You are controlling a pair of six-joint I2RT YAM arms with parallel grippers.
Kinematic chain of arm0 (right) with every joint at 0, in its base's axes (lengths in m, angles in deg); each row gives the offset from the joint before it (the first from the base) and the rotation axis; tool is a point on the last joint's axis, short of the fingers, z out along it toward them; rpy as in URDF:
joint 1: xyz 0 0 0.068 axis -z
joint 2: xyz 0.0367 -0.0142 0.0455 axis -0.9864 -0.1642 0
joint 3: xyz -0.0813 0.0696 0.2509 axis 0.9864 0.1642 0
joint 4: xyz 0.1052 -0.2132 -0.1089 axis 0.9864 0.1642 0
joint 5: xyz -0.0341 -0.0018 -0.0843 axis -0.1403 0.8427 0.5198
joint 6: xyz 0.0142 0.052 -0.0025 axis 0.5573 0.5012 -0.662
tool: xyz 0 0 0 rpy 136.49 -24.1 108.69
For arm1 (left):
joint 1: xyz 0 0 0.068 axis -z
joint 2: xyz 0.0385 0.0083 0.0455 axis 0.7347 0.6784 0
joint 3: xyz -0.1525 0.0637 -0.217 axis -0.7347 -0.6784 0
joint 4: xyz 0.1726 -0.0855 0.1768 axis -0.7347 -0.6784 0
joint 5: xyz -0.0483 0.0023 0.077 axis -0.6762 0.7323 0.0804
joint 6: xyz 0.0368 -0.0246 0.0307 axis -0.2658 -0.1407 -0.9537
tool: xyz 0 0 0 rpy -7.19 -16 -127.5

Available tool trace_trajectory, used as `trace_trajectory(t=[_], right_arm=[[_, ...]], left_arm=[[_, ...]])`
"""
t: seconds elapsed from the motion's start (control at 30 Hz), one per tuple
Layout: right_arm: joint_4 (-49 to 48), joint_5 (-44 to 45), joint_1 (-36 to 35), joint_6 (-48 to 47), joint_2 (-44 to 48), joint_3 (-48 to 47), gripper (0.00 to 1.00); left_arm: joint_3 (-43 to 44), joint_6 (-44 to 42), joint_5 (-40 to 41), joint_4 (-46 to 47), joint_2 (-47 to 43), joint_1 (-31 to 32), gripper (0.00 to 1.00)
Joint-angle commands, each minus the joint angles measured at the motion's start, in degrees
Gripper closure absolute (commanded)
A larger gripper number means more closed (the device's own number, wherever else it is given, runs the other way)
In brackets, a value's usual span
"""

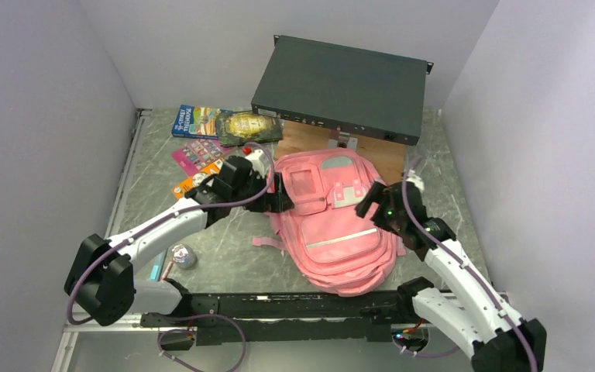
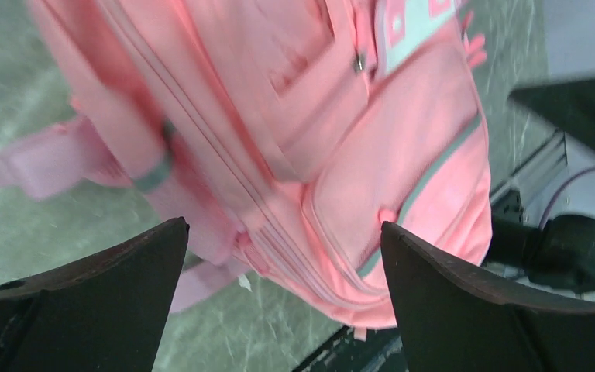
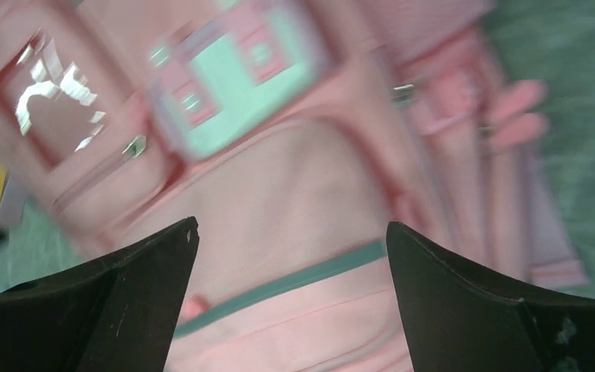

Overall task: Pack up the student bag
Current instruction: Adjust the student bag at the center of the board.

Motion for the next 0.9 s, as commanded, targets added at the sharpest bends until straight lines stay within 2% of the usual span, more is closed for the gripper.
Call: trace_trajectory(t=[0.0,0.1,0.17,0.23,0.33,0.4,0.5,0.67,0.73,0.87], right_arm=[[5.40,-2.84,10.66,-1.56,3.08,2.27,0.07],[4.16,-6.95,12.72,-1.75,2.45,4.11,0.09],[1.98,-11.52,12.91,-1.53,1.49,5.58,0.16],[0.65,-16.45,12.79,-0.93,0.73,6.75,0.26],[-4.90,-26.13,12.46,1.25,2.39,10.18,0.32],[-7.24,-29.20,11.70,3.19,4.10,11.53,0.36],[-8.69,-29.68,8.53,5.33,6.00,11.83,0.41],[-13.25,-31.67,-0.68,7.00,4.05,11.69,0.40],[-11.85,-28.91,-3.87,5.49,3.09,10.20,0.38],[-2.05,-18.35,-3.94,1.39,2.42,5.57,0.35]], left_arm=[[-4.49,4.39,-4.27,4.55,0.04,5.22,0.00],[-6.04,6.81,-3.84,8.16,2.84,8.51,0.02],[-5.86,7.67,-4.25,9.19,6.01,8.71,0.14],[-3.97,6.87,-3.08,7.45,8.63,8.65,0.21],[-1.82,4.66,-1.02,6.02,10.58,8.50,0.23],[0.35,3.03,0.29,3.76,11.80,7.68,0.24],[3.52,0.39,2.54,0.35,13.02,5.82,0.26],[6.49,-2.41,1.80,-1.98,13.36,2.08,0.26],[7.06,-3.50,1.36,-2.21,13.10,1.22,0.23],[8.21,-4.65,0.37,-3.56,13.31,0.68,0.16]])
